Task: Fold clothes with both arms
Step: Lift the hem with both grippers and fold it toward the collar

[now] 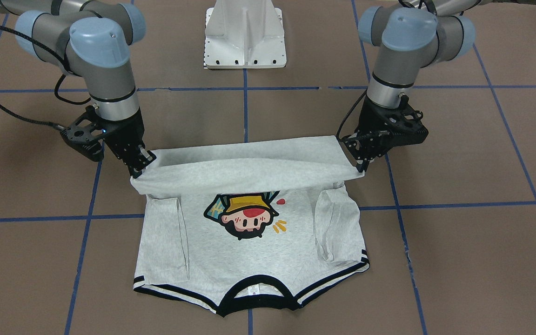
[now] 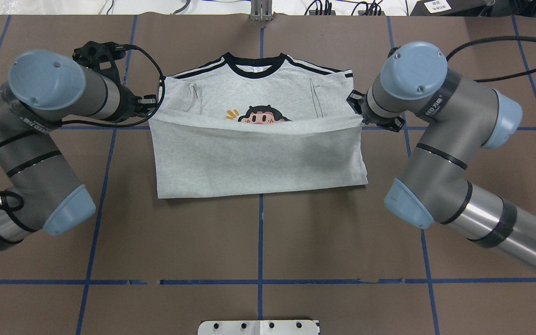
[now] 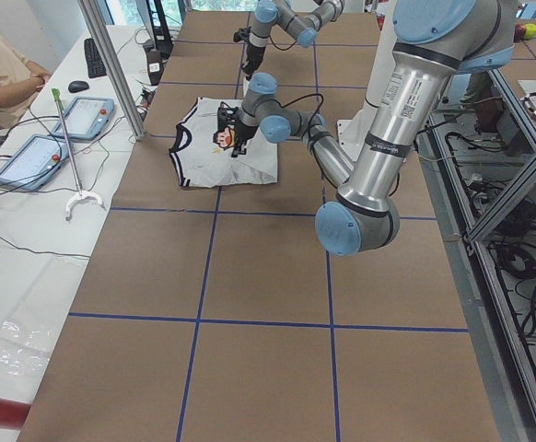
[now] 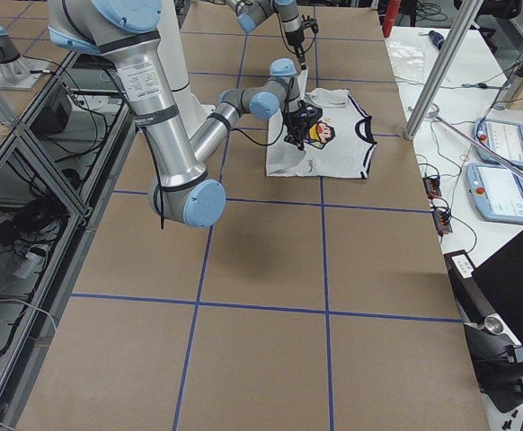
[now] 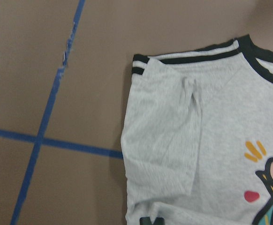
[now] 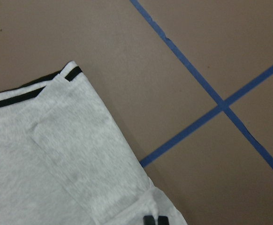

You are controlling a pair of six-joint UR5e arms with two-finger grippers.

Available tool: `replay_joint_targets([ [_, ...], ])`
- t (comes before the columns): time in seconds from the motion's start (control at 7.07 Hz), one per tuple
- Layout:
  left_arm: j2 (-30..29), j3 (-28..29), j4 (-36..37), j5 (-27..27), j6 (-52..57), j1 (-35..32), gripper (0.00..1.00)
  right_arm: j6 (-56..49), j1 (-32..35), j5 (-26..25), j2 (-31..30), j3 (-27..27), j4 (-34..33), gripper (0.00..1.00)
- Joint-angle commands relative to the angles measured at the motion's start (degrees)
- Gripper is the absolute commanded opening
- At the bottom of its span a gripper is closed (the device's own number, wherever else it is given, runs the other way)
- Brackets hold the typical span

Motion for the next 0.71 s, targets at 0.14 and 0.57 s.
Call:
replay_joint_targets([
  [0.14, -4.4, 13.53, -10.1, 0.24, 0.67, -2.84, 0.0, -1.89, 2.7, 0.06, 5.72, -14.83, 11.38, 0.0],
  [0.57, -7.76, 22.87, -18.11, 1.02, 0.67, -2.85, 0.0, -3.37, 3.58, -0.03, 11.52, -22.93, 11.58, 0.0],
])
